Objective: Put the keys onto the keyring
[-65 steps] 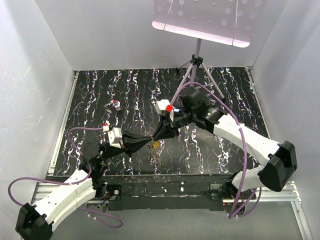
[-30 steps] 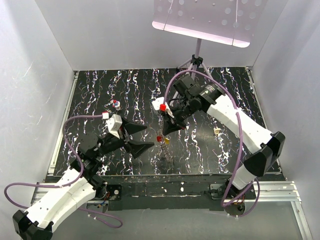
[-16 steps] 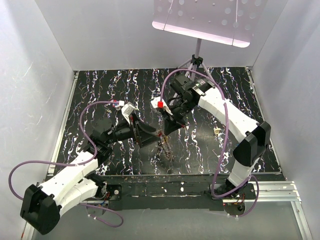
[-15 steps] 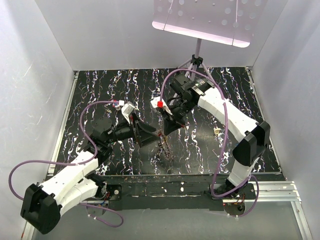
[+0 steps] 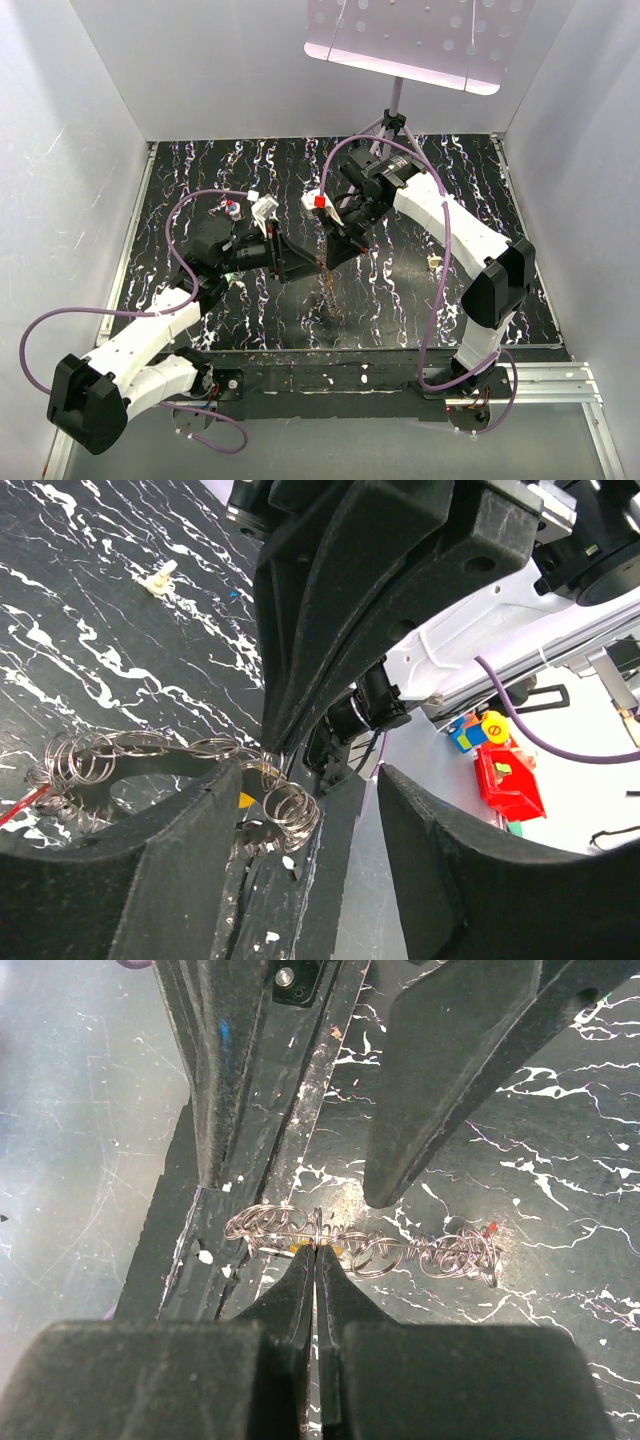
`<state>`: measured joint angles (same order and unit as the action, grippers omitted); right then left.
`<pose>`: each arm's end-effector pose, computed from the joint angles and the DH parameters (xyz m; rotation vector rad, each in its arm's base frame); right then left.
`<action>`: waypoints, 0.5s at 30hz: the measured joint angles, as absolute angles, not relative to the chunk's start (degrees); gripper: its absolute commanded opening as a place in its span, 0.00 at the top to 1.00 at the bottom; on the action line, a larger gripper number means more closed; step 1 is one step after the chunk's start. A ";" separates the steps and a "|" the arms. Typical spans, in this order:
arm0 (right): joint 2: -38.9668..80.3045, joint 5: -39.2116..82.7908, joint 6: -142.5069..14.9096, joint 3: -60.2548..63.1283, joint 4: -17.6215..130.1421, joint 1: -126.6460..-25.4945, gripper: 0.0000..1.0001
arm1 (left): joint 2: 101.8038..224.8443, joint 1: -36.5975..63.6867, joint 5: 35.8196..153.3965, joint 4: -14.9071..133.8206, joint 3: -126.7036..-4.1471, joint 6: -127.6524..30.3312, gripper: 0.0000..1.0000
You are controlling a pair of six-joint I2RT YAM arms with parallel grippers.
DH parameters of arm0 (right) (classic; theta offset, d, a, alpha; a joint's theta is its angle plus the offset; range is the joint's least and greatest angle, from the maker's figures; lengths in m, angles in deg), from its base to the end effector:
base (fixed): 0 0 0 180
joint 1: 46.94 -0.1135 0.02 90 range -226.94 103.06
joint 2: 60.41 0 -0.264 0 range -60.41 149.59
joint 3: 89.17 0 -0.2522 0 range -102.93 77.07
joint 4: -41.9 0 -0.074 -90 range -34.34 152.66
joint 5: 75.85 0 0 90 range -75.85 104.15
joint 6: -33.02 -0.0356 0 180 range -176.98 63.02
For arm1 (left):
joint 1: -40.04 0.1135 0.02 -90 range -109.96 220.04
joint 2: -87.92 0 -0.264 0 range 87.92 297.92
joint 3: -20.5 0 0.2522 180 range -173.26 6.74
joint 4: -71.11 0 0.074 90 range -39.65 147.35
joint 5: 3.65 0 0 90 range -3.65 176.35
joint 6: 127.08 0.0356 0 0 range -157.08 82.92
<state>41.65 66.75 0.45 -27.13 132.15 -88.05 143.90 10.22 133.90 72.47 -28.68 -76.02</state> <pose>0.2402 0.2472 0.3487 -2.0096 1.5058 1.1768 0.1781 -0.1323 0.2932 0.5637 1.8131 -1.5458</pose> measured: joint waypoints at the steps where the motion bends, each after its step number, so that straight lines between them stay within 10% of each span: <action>1: 41.65 66.88 0.38 -27.13 132.15 -88.05 0.99 | 144.17 10.22 133.90 71.18 -29.48 -75.12 0.50; 15: 41.65 67.49 0.07 -27.13 132.20 -88.05 0.99 | 149.50 10.22 137.24 61.30 -35.06 -68.17 0.63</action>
